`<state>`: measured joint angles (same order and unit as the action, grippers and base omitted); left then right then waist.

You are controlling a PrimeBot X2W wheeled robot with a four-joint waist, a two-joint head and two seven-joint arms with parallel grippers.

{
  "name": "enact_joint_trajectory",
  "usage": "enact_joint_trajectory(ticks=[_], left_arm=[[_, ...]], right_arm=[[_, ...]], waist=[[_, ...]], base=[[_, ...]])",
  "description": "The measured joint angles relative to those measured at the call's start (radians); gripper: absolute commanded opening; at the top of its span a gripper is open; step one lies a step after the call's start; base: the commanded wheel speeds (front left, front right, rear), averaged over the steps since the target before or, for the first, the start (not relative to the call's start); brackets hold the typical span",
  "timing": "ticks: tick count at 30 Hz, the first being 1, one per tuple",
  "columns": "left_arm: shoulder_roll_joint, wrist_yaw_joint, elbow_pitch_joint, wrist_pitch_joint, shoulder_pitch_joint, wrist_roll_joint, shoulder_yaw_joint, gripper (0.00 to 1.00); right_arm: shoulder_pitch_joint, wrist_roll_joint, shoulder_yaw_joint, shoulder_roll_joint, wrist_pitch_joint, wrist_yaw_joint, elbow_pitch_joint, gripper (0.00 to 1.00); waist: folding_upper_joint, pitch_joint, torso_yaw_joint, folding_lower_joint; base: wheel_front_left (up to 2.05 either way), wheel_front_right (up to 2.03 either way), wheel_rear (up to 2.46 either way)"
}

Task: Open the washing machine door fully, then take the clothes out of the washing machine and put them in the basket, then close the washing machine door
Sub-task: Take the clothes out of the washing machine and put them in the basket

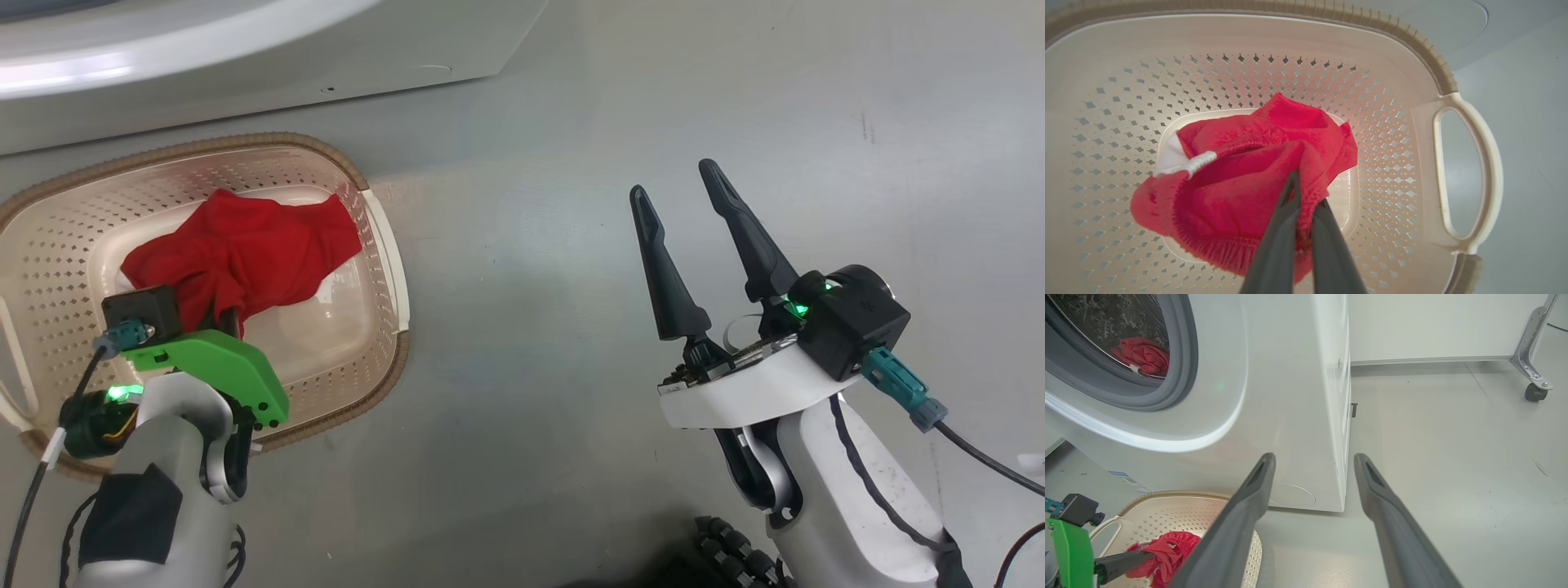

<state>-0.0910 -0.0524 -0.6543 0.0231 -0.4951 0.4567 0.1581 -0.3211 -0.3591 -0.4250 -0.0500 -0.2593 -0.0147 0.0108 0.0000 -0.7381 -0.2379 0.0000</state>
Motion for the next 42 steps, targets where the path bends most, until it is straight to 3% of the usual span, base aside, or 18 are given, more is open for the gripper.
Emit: enact_joint_trajectory(ticks=[6,9,10,11,27,32,42], left_arm=[[0.002,0.019,-0.08,0.007,-0.047,0.005,-0.001,0.0],[0.005,0.024,-0.099,0.007,-0.053,0.01,-0.001,0.39],[0.007,0.026,-0.11,0.007,-0.055,0.014,-0.002,0.62],[0.009,0.027,-0.118,0.006,-0.057,0.019,-0.003,1.0],[0.034,0.074,-0.173,-0.173,-0.063,0.051,-0.031,1.0],[0.041,0.103,-0.136,-0.253,-0.062,0.051,-0.019,1.0],[0.042,0.119,-0.018,-0.272,-0.019,-0.006,0.01,1.0]], right_arm=[[-0.005,0.0,0.006,0.0,0.0,0.008,0.011,1.0],[-0.006,0.0,0.008,0.0,0.0,0.009,0.016,1.0],[-0.006,0.0,0.009,0.0,0.0,0.009,0.018,1.0],[-0.007,0.0,0.009,0.0,0.0,0.009,0.02,1.0],[-0.015,0.001,0.032,0.0,0.0,0.006,0.089,1.0],[0.003,0.009,0.053,-0.001,0.0,0.005,0.116,1.0],[0.067,0.011,0.082,-0.001,0.0,-0.005,0.16,1.0]], waist=[[0.0,-0.004,0.004,0.0],[0.0,0.001,0.006,0.0],[0.0,0.004,0.008,0.0],[0.0,0.007,0.009,0.0],[0.0,0.133,0.037,0.0],[0.0,0.194,0.056,0.0],[0.0,0.328,0.104,0.0]], base=[[0.0,0.0,0.0],[0.0,0.0,0.0],[0.0,0.0,0.0],[0.0,0.0,0.0],[0.0,0.0,0.0],[0.0,0.0,0.0],[0.0,0.0,0.0]])
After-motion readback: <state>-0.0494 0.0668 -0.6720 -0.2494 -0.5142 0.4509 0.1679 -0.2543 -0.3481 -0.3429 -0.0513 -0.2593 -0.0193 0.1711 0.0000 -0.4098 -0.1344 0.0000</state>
